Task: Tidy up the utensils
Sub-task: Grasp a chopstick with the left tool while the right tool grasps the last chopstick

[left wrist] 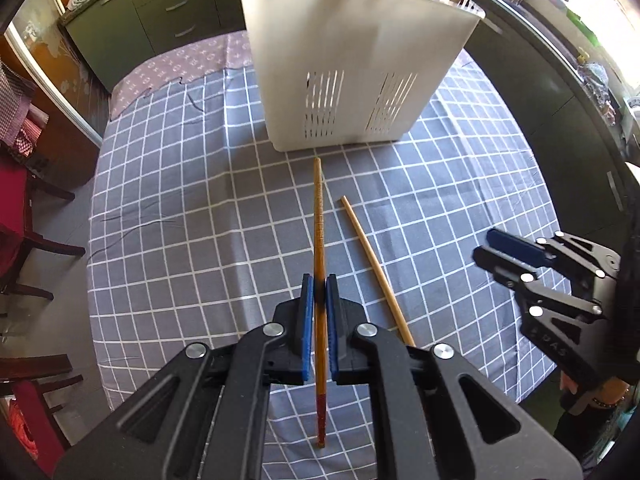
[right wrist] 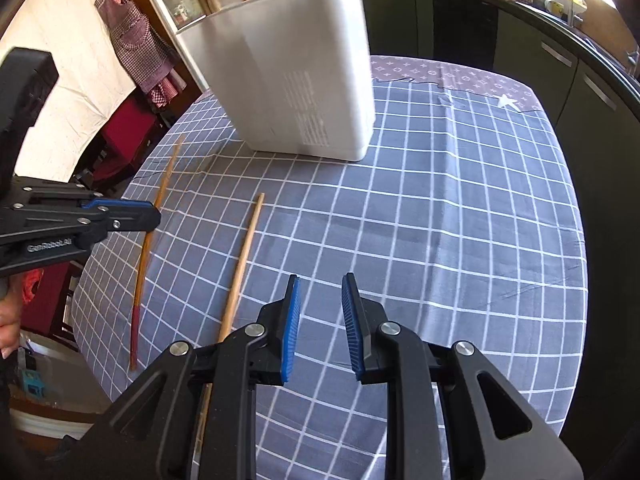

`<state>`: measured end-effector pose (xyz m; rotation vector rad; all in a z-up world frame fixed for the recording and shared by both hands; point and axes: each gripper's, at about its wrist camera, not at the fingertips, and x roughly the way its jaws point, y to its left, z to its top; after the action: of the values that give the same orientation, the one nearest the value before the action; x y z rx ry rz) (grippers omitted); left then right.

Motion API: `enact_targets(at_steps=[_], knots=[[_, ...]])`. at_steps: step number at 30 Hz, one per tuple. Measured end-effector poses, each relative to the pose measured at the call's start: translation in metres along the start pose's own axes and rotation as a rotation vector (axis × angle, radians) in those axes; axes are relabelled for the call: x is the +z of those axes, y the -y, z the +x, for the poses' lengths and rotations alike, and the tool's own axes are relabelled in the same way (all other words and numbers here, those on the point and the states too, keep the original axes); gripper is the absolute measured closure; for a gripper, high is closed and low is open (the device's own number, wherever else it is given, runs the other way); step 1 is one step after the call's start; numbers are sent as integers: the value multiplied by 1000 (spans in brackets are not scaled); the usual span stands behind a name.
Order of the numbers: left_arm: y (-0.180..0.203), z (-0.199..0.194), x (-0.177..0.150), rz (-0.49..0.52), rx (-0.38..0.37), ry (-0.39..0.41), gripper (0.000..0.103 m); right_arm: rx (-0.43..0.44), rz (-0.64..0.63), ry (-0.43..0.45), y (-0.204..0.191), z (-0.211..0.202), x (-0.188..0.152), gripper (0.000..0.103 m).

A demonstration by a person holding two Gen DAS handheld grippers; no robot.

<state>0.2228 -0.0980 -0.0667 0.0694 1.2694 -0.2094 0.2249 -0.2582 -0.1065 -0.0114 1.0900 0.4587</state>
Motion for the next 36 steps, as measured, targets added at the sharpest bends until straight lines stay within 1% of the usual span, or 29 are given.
enact_targets(at_steps=[5, 9, 12, 16, 20, 23, 24, 26, 30, 33, 36], knots=[[-26, -34, -12, 4, -14, 104, 97, 24, -51, -68, -32, 27, 14, 81], [-29, -55, -20, 23, -5, 170, 97, 4, -89, -113, -54, 48, 26, 81], [-34, -63, -27, 29, -15, 192, 97, -28, -117, -146, -68, 62, 34, 81], [-38, -67, -29, 29, -28, 224, 97, -88, -139, -179, -77, 74, 37, 81], [-39, -72, -32, 31, -41, 242, 97, -122, -154, -218, -82, 84, 36, 81], [-38, -72, -33, 40, -39, 249, 97, -133, -162, -225, -84, 84, 35, 82], [-38, -72, -34, 44, -40, 250, 97, -132, -164, -226, -84, 85, 34, 84], [-37, -72, -35, 45, -44, 251, 97, -120, -164, -227, -84, 85, 34, 93], [-37, -72, -36, 45, -43, 251, 97, -99, -142, -216, -79, 84, 36, 96], [-38, -74, -37, 44, -39, 252, 97, -68, -113, -162, -71, 67, 39, 96], [-38, -74, -38, 44, -39, 252, 97, -55, -94, -64, -67, 33, 47, 96]])
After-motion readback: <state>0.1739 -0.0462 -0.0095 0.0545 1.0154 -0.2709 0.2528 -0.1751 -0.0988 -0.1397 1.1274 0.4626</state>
